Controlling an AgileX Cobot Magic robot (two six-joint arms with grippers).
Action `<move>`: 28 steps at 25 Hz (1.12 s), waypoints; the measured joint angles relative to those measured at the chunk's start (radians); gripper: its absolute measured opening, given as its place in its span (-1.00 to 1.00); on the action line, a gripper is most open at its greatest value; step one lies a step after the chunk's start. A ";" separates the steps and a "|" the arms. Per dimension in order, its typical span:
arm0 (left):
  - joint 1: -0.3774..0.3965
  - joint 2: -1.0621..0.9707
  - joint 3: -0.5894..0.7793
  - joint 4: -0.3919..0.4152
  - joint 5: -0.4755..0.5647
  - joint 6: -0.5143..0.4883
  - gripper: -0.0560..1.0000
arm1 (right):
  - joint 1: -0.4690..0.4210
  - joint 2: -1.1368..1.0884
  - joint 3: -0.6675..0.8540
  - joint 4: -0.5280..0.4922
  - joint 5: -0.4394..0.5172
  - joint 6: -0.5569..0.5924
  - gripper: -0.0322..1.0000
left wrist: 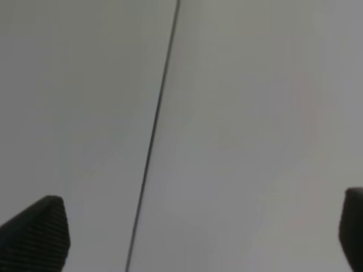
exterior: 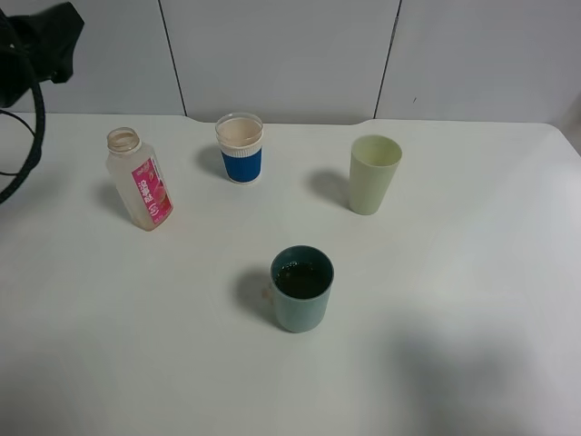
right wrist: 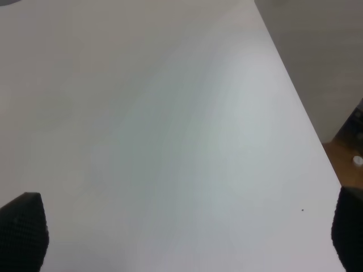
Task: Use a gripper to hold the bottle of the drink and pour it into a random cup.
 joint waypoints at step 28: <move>0.000 -1.065 -0.001 -0.053 1.324 0.070 0.84 | 0.000 0.000 0.000 0.000 0.000 0.000 1.00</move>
